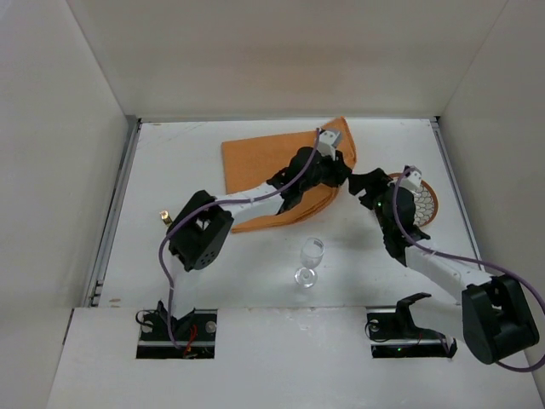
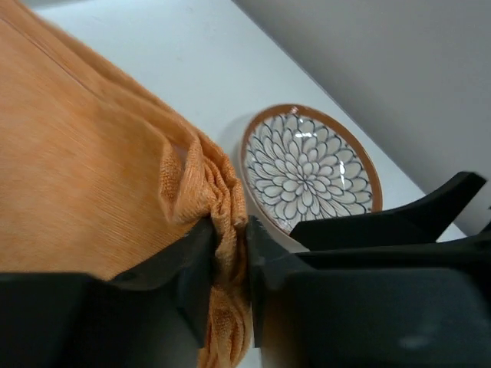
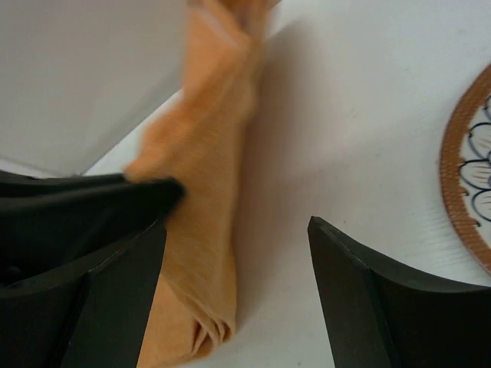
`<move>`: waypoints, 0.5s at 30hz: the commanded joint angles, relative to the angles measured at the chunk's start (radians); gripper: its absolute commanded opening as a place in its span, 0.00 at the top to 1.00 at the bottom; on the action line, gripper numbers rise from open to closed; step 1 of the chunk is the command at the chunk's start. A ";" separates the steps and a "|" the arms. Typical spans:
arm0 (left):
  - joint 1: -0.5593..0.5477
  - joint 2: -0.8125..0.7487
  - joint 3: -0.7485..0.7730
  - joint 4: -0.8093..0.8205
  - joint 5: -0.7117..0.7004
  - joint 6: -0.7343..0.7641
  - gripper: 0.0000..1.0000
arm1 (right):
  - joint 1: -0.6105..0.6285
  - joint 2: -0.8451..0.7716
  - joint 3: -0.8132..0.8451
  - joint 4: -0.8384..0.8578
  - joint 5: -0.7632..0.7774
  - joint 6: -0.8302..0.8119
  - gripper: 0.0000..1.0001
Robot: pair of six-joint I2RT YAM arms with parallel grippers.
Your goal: Set the dinner table for one person
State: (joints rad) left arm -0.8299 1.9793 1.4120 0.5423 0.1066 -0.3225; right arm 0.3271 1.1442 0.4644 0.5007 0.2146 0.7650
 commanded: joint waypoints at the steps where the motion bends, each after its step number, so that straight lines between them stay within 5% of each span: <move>1: 0.012 0.056 0.116 0.013 0.176 -0.009 0.71 | -0.012 -0.017 -0.012 -0.007 0.103 0.028 0.19; 5: 0.027 -0.020 0.041 0.048 0.081 -0.012 0.44 | -0.021 -0.029 -0.013 -0.028 0.123 0.022 0.19; 10: 0.116 -0.232 -0.218 0.056 -0.158 -0.082 0.41 | -0.017 -0.002 0.003 -0.028 0.108 0.013 0.23; 15: 0.199 -0.381 -0.491 -0.036 -0.307 -0.193 0.42 | -0.009 0.066 0.045 -0.044 0.063 0.005 0.66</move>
State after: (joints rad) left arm -0.6659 1.6714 1.0336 0.5381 -0.0639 -0.4297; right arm 0.3141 1.1912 0.4652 0.4503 0.2928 0.7765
